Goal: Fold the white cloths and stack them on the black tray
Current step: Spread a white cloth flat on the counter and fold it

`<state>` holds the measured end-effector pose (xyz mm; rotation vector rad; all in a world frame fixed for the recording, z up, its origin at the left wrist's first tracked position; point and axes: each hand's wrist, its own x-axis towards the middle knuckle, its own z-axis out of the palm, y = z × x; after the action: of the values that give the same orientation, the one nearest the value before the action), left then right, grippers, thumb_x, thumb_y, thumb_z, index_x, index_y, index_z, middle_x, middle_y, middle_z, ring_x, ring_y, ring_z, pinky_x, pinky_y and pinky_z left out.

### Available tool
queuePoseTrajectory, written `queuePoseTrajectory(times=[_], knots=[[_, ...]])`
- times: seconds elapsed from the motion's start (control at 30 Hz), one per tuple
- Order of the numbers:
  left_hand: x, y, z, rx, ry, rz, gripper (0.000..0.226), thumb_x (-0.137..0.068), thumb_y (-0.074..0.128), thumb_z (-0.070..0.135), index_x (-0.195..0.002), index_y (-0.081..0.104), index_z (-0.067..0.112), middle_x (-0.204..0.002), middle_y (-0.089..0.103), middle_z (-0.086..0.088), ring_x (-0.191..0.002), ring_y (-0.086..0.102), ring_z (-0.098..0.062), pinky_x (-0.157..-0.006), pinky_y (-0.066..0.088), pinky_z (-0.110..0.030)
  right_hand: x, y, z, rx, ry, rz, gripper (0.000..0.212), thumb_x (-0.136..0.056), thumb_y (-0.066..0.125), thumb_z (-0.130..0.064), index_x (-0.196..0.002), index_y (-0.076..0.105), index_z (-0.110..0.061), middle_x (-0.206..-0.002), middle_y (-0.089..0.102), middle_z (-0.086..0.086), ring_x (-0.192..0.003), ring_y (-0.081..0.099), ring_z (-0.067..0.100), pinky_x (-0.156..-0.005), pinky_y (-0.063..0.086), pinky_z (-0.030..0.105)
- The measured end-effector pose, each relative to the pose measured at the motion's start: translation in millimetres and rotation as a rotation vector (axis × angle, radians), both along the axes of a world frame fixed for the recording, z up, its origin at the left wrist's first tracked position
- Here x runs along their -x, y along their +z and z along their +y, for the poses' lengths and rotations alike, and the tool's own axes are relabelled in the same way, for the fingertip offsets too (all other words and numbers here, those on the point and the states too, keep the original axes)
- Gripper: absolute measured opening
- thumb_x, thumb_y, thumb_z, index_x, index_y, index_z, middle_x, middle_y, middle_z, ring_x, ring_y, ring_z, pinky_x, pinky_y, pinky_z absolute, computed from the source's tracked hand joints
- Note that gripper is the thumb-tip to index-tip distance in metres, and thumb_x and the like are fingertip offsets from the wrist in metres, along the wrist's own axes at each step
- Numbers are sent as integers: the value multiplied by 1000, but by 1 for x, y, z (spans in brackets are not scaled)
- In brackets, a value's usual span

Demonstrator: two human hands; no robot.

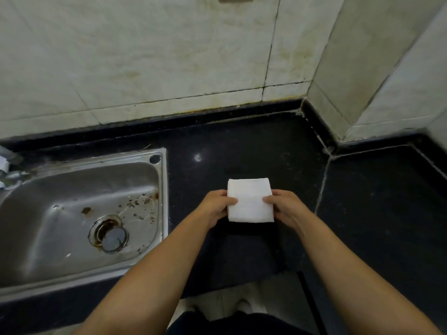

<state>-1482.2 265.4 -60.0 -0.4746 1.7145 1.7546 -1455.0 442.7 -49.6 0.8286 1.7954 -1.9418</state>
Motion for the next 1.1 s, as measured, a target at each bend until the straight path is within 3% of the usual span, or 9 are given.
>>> queuePoseTrajectory(times=[0.13,0.23,0.4,0.57,0.9,1.1], knots=[[-20,13,10,-86,-104,4,26,-90,54,2,-116,57,6,-114,63,-11,-95,62,-21,-71,53,-33,-46,5,4,92,-187,52,16,-90,51,2,-97,61,-8,-108,64,14,-88,62,23,-71,52,37],[-45,22,11,-117,-241,11,22,-93,53,10,-115,58,10,-112,64,-9,-95,62,-22,-73,53,-35,-97,5,-3,158,-392,130,12,-91,53,-3,-89,62,-11,-95,66,12,-82,63,22,-69,53,36],[-111,21,4,-156,-542,26,12,-95,51,13,-101,60,16,-98,66,-2,-86,64,-17,-68,52,-31,-206,-3,-31,170,-687,239,13,-93,52,-6,-90,63,-12,-87,68,5,-78,64,18,-68,53,32],[-200,11,20,-185,-812,12,12,-95,50,9,-96,60,16,-95,67,-3,-85,64,-16,-81,52,-37,-332,-10,-63,89,-967,194,12,-93,53,-9,-92,63,-15,-92,67,4,-81,63,19,-68,52,34],[-476,25,102,-283,-1448,38,14,-93,51,5,-94,61,14,-90,66,-3,-78,62,-16,-69,50,-30,-634,8,-103,-60,-1601,229,13,-94,52,-8,-93,63,-14,-93,67,5,-83,62,20,-70,50,31],[-716,26,120,-323,-1744,16,13,-93,51,8,-94,62,16,-85,66,-1,-64,59,-9,-43,40,-16,-852,22,-140,-174,-1942,192,17,-93,53,-7,-82,62,-17,-83,64,2,-73,59,15,-64,46,27]])
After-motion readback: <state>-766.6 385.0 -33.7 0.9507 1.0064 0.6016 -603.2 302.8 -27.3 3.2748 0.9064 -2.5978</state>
